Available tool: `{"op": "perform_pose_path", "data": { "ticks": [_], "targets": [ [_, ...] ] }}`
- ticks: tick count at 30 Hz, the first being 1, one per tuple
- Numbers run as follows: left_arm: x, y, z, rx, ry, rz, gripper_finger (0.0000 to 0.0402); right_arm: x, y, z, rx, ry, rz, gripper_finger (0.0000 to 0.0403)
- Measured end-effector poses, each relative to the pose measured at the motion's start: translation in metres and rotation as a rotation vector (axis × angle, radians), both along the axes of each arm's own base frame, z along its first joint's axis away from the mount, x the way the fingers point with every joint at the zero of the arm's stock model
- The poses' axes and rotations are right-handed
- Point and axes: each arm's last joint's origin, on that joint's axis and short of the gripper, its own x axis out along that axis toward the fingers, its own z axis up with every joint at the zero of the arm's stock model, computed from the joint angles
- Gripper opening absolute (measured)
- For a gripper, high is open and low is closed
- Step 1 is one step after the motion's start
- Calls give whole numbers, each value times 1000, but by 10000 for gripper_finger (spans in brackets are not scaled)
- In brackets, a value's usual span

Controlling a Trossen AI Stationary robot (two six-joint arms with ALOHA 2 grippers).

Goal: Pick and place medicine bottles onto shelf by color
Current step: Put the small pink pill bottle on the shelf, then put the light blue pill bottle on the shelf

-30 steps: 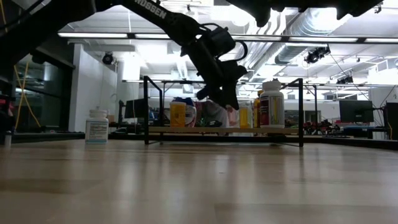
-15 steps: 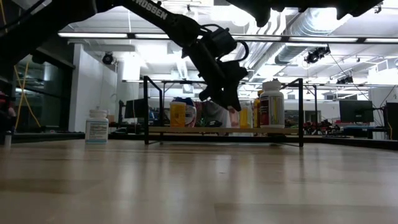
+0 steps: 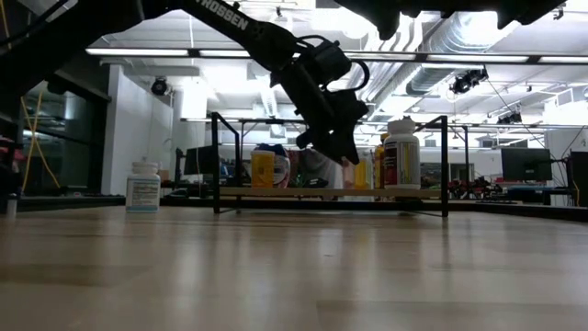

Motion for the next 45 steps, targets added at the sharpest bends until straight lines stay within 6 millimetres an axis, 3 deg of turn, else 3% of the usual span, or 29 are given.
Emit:
{"op": "perform_pose_path", "data": {
  "ticks": [12, 21, 26, 31, 37, 45],
  "targets": [
    [-7, -6, 9, -6, 48, 5, 225, 0, 0, 0, 0, 0, 0, 255],
    [-38, -15, 39, -31, 203, 49, 224, 0, 0, 0, 0, 3, 0, 255],
    [-61, -26, 63, 39, 170, 93, 223, 0, 0, -1, -1, 10, 0, 255],
    [-102, -49, 83, 89, 11, 97, 222, 0, 0, -2, -2, 20, 0, 255],
    [-166, -85, 84, 129, -161, 20, 222, 0, 0, -2, 4, 23, 1, 255],
    [-228, -114, 83, 202, -93, 52, 222, 0, 0, -2, 13, 23, -1, 255]
  ]
}}
